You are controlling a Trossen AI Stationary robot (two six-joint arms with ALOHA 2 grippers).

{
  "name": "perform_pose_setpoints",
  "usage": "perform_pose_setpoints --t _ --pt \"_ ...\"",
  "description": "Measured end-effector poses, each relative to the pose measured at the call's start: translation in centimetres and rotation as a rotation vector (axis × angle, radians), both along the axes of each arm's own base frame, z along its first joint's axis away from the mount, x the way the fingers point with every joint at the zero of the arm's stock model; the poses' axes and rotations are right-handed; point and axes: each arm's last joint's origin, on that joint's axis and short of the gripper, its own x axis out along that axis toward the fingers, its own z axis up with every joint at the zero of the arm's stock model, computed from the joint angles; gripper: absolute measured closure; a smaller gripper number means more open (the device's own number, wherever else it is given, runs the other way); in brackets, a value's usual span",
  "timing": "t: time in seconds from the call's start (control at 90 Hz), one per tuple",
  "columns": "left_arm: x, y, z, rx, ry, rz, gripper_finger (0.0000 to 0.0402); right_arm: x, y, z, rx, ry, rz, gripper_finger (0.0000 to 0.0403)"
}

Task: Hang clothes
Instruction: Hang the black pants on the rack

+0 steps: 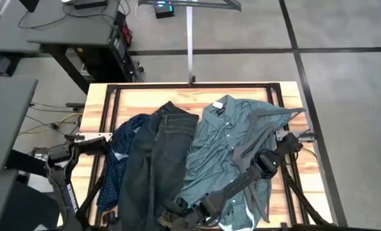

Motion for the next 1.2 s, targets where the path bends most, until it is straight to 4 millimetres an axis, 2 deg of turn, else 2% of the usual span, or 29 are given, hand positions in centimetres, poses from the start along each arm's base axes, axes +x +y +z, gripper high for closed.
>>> perform_pose_setpoints --t 0.2,0.444,0.567,0.733,1.033,1.2 --pt "2.1 0.1 -2.0 0.010 -0.043 -0.040 0.0281 -1.3 1.2 -0.5 0.001 0.064 -0.003 0.0164" --pt "4.1 -0.2 -3.1 -0.015 -0.066 -0.035 0.0281 -3.2 3.1 -1.8 -0.080 0.083 0.012 0.0164" --pt "4.4 -0.1 -3.1 -0.015 -0.062 -0.030 0.0281 -2.6 2.7 -3.2 -0.066 0.049 -0.002 0.0164" --pt "4.4 -0.1 -3.1 -0.017 -0.061 -0.024 0.0281 -1.8 2.9 -4.0 -0.046 -0.077 0.039 0.0164" --pt "4.7 0.0 -3.1 -0.012 -0.063 -0.027 0.0281 -0.4 0.8 -4.2 -0.056 -0.068 0.018 0.0164" --pt "5.6 0.5 -3.1 0.011 -0.066 -0.033 0.0281 -0.1 0.8 -3.8 -0.018 -0.096 0.032 0.0164"
